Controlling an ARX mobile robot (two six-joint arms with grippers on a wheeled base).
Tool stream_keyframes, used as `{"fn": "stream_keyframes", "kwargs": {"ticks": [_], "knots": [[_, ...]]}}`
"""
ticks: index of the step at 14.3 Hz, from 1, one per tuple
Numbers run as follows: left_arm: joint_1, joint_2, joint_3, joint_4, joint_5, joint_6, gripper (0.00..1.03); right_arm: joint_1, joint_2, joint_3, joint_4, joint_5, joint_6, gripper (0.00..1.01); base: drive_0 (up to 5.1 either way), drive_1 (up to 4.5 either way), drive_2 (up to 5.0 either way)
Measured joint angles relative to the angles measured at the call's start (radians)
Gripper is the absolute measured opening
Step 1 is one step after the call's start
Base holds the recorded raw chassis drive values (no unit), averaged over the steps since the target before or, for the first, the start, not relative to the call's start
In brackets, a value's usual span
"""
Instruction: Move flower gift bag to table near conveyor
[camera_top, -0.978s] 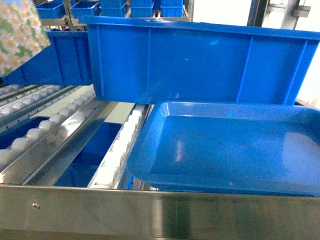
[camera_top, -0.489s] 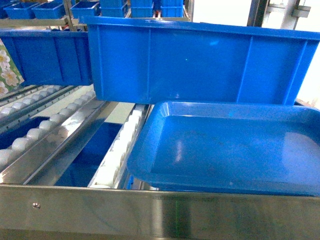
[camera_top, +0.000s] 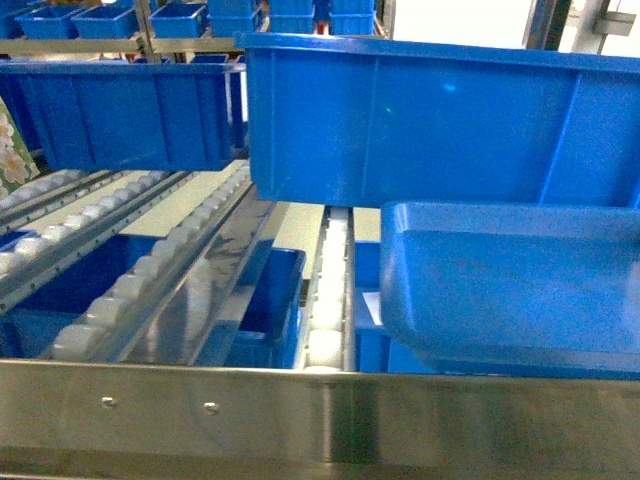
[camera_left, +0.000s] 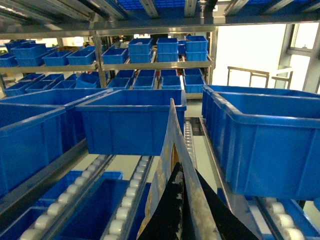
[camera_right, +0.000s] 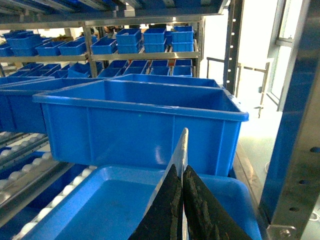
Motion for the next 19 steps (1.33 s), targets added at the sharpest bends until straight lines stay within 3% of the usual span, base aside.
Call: {"fn": "stream_keyframes", "kwargs": {"ticks": [4,19], "knots": [[0.002,-0.001,0.000,0.001,-0.001,0.000,0.02,0.000,0.000,0.000,0.000,-0.002,0.000,0.03,0.0,0.00,0.0],[0.001,-0.001,0.000,0.000,-0.002,0.000,0.02,0.000,0.000,0.000,-0.002,0.000,0.000,0.03,-4.8,1.48,3.4]]}}
